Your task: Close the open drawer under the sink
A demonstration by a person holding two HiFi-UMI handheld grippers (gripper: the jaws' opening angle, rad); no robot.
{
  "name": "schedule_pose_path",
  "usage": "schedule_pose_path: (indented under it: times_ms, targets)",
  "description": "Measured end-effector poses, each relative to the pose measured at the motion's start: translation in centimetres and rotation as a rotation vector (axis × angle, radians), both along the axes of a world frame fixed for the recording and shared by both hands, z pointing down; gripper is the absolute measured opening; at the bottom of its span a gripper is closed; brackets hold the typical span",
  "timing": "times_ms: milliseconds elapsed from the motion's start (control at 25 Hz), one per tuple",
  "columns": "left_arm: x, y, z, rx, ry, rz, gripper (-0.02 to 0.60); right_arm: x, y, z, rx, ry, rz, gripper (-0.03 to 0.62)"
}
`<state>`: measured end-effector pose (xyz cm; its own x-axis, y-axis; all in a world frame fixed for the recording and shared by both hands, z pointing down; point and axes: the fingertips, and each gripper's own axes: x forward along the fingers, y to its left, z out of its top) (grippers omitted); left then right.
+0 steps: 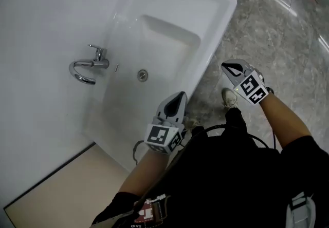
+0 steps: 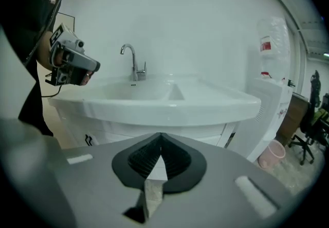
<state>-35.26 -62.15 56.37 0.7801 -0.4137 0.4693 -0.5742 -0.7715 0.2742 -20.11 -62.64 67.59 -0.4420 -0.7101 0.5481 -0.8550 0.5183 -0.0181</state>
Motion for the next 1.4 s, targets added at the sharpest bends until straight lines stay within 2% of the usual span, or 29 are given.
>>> schedule_pose_path:
  times_ms: [280,440,520,600,760,920,1000,1200,1280,1400]
  targets:
    - [-8.9,-1.3,-2.8,0.080,-0.101,-0.096,-0.001,-4.5,-1.5,-8.3,0.036,-0.038,-0.022,0.002]
    - [-13.8,-2.7,-4.0,0.133,-0.152,-0.176,-0.002,-7.1,-3.2,-12.9,0.081,-0.014,-0.089,0.002]
    - [-17.1,-3.5,-4.5,0.143,-0.196,-0.224,-0.002,-8.8,-3.6,-15.0,0.099,-0.004,-0.113,0.002]
    - [-21.1,-4.3,-5.2,0.131,-0.215,-0.308,-0.002,-10.7,-4.0,-17.0,0.114,-0.003,-0.129,0.002]
    - [-30.0,-6.4,-8.6,0.146,-0.151,-0.514,-0.002,-15.2,-4.7,-20.8,0.143,-0.005,-0.177,0.002]
    - [-37.6,-7.0,-13.2,0.192,-0.013,-0.662,-0.002,-19.8,-5.6,-23.9,0.162,-0.029,-0.218,0.002]
    - [-40.7,-6.6,-15.3,0.224,0.036,-0.706,-0.002,-21.9,-6.3,-25.4,0.169,-0.048,-0.231,0.002]
    - [-46.7,-5.6,-18.6,0.270,0.101,-0.774,-0.002,-26.6,-8.8,-29.4,0.198,-0.116,-0.247,0.002]
    - [-48.6,-4.9,-19.5,0.282,0.104,-0.797,-0.002,-28.2,-9.5,-30.5,0.203,-0.142,-0.256,0.002]
    - [-50.4,-4.3,-20.4,0.318,0.070,-0.812,-0.002,-30.1,-10.6,-31.2,0.202,-0.170,-0.285,0.002]
